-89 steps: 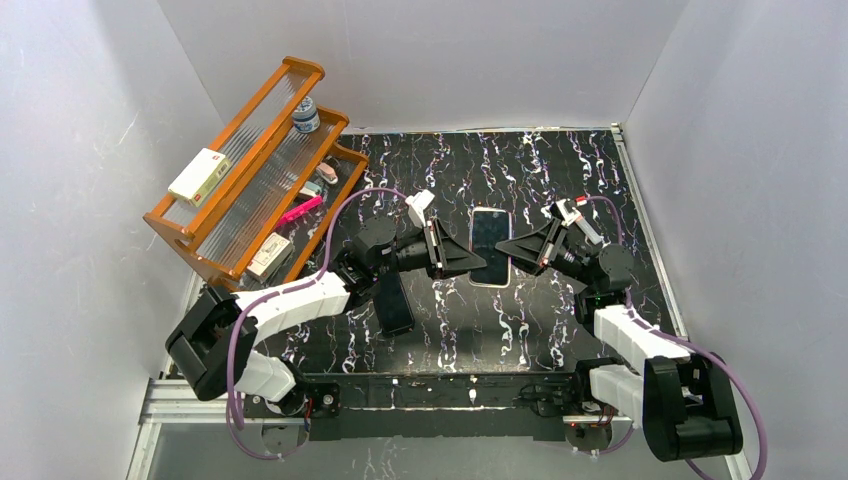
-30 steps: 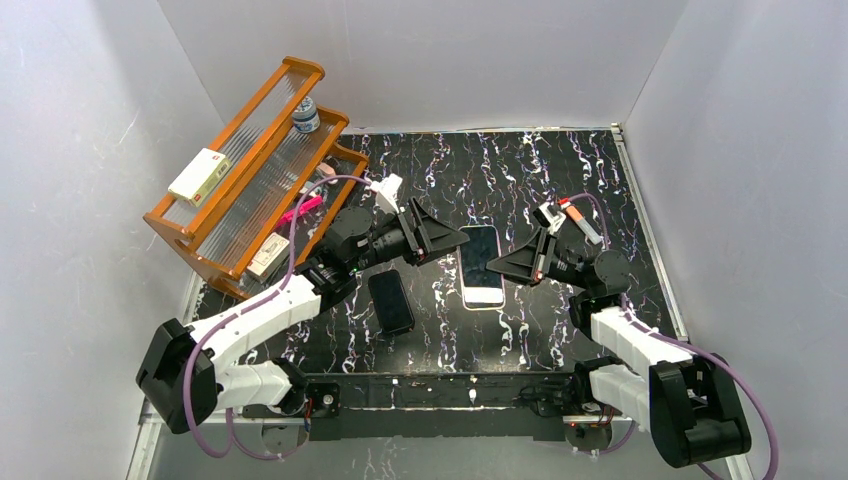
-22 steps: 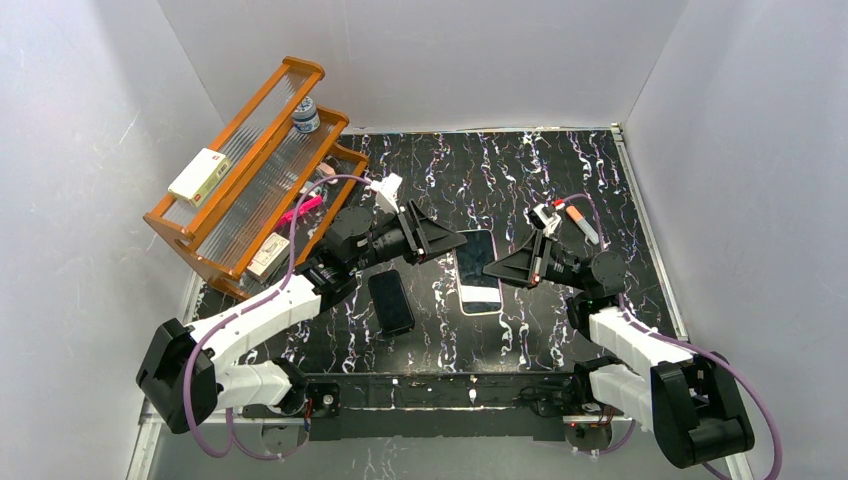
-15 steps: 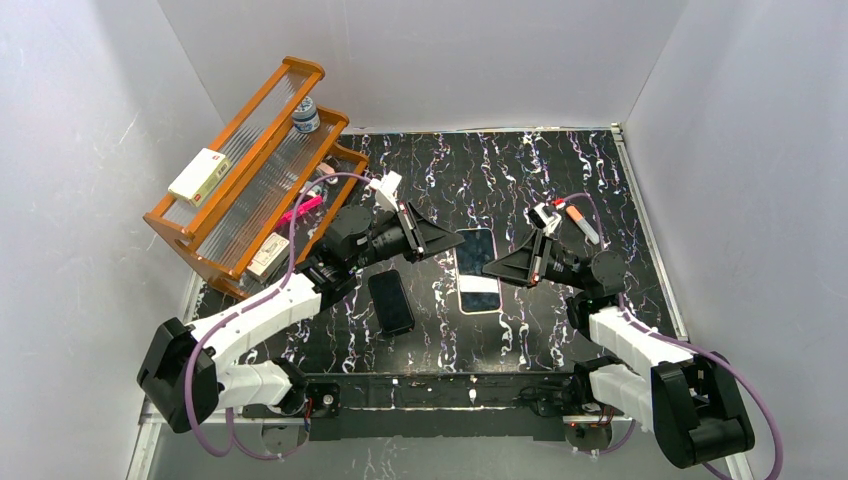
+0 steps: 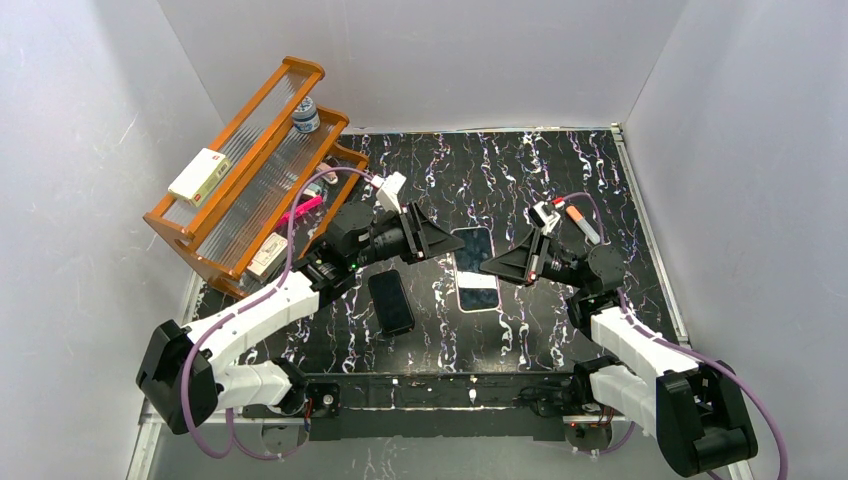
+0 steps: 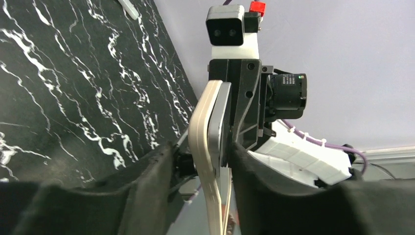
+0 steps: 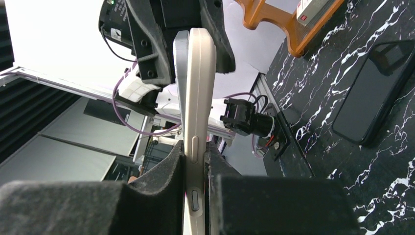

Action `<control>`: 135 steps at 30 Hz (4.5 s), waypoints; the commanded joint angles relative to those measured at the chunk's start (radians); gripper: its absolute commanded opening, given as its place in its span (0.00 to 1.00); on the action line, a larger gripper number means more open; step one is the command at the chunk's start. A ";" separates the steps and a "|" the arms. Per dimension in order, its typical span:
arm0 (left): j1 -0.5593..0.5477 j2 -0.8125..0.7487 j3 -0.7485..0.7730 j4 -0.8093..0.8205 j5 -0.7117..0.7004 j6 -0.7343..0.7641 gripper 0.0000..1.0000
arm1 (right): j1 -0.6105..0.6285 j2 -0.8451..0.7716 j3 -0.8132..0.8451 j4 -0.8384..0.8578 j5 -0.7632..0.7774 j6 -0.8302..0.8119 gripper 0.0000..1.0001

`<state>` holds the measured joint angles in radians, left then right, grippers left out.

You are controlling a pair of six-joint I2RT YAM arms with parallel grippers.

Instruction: Put the phone into the phone case

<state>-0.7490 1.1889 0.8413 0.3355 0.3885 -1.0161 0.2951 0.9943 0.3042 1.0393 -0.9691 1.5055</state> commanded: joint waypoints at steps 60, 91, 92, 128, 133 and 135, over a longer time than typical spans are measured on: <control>0.001 -0.051 -0.113 0.073 0.300 0.207 0.00 | 0.006 -0.035 0.167 -0.017 -0.038 -0.101 0.45; 0.014 -0.079 -0.002 -0.131 0.045 0.261 0.55 | 0.022 -0.047 0.137 -0.143 -0.066 -0.219 0.01; 0.014 -0.071 0.001 -0.122 0.052 0.259 0.55 | 0.025 -0.047 0.136 -0.144 -0.067 -0.219 0.01; 0.017 -0.043 0.051 -0.298 -0.018 0.343 0.54 | 0.084 -0.044 0.147 -0.376 0.077 -0.356 0.01; 0.018 -0.091 0.000 -0.316 -0.041 0.335 0.72 | 0.085 -0.039 0.154 -0.375 0.069 -0.355 0.01; 0.017 -0.112 -0.024 -0.311 -0.040 0.318 0.76 | 0.085 -0.037 0.168 -0.376 0.070 -0.354 0.01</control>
<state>-0.7341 1.1427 0.8520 0.0433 0.3733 -0.6922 0.3759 0.9787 0.4267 0.6254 -0.9077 1.1328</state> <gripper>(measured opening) 0.732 0.156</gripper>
